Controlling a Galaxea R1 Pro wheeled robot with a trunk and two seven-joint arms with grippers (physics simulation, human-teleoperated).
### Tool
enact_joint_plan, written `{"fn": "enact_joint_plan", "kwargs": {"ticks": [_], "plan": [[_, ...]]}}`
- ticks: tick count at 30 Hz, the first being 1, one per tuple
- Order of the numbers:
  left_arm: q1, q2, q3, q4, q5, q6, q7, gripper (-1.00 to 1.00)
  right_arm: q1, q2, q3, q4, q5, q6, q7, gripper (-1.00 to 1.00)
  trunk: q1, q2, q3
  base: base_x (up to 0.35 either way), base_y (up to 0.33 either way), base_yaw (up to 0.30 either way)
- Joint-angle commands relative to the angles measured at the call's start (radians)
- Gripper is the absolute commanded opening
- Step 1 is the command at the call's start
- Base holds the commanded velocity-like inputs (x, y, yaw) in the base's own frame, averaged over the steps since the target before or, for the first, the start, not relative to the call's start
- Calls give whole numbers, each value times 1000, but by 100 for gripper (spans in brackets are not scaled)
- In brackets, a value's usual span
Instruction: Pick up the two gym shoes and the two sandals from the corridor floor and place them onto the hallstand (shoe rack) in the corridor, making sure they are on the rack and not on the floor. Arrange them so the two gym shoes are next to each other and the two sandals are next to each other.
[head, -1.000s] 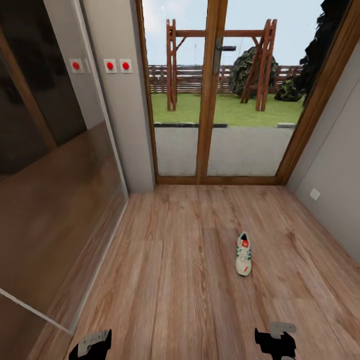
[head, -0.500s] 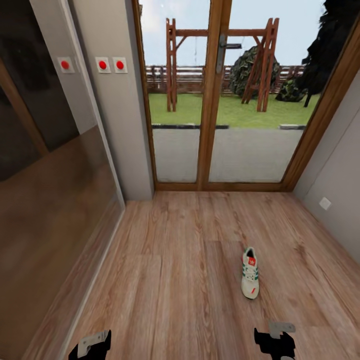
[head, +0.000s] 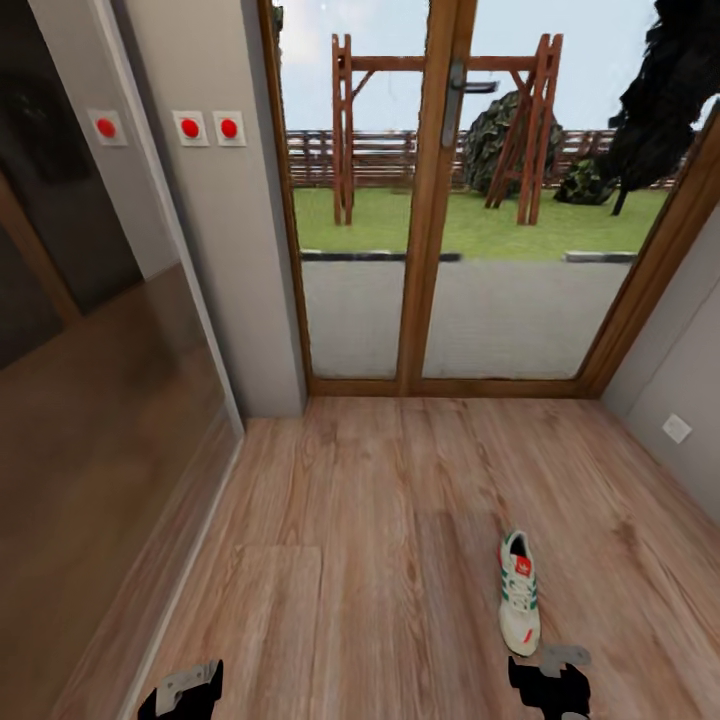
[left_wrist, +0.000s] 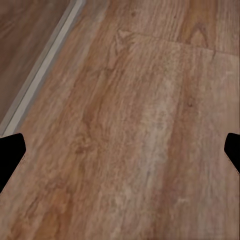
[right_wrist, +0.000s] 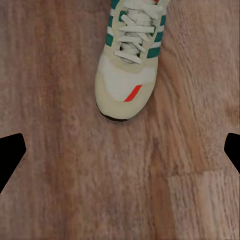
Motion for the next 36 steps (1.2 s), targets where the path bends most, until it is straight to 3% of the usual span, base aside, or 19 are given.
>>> {"fn": "enact_joint_plan", "kwargs": {"ticks": [1,19,36], "plan": [[-1,0,0,1,4,-3,-1,100,-1,0,-8,1,11,-3,-3,100,0,0,-1,334,127,0],[0,-3,-1,-2,4,-3,-1,100,-1,-1,-8,1,10,-4,-5,100,0,0,-1,307,183,0],[0,-5,-1,-2,4,-3,-2,100,-1,-1,-8,1,10,-4,-5,100,0,0,-1,334,19,0]]}}
